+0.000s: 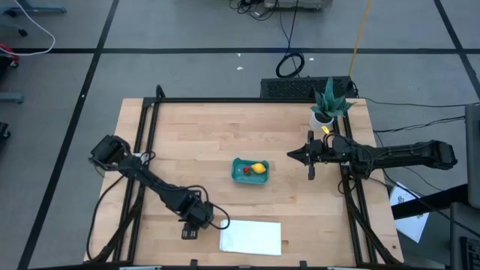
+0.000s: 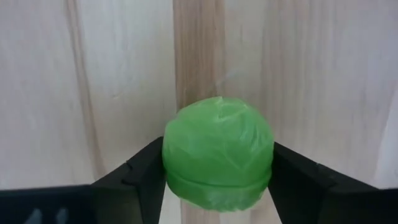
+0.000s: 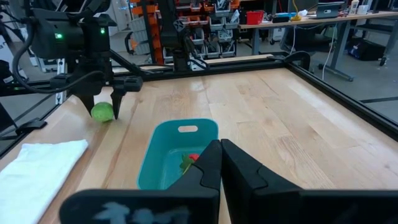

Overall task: Pick and placing Produce into tupperware
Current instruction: Put the green cabbage into the blue bin

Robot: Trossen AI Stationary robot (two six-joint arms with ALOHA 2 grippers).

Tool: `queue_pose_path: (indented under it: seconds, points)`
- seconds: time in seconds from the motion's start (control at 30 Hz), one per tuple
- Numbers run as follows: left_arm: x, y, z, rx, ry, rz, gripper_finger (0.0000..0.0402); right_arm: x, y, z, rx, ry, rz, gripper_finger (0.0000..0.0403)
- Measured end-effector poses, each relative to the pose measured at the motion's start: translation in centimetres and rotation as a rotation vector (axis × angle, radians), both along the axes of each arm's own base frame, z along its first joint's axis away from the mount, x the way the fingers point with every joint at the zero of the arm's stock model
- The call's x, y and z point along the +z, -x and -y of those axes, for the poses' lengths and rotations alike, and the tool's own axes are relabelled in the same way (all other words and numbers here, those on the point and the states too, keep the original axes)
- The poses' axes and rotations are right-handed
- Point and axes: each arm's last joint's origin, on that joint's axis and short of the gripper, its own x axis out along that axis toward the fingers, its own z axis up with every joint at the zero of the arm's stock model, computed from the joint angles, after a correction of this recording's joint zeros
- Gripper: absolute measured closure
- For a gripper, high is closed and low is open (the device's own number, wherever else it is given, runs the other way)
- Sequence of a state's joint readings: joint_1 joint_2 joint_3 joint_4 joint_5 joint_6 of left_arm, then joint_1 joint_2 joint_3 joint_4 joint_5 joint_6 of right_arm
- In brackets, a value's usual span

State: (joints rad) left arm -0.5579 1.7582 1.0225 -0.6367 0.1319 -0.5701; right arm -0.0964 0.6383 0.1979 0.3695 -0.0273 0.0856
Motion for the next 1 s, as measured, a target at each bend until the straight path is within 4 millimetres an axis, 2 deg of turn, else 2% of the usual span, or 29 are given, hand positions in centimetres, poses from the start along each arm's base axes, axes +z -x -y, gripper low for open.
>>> queue_pose_path:
  seconds: [0.27,0.57,1.0]
  points:
    - [1.6,-0.1,-1.1,-0.008,0.023,0.034,0.0148,0.0,0.0,0.0,0.0,0.0,0.0,0.0403]
    - [4.6,0.5,-2.6,-0.004,0.042,0.105,0.0145,0.0,0.0,0.0,0.0,0.0,0.001,0.0403]
    - [7.7,1.9,-5.5,0.018,0.031,0.128,0.0144,0.0,0.0,0.0,0.0,0.0,0.001,0.0403]
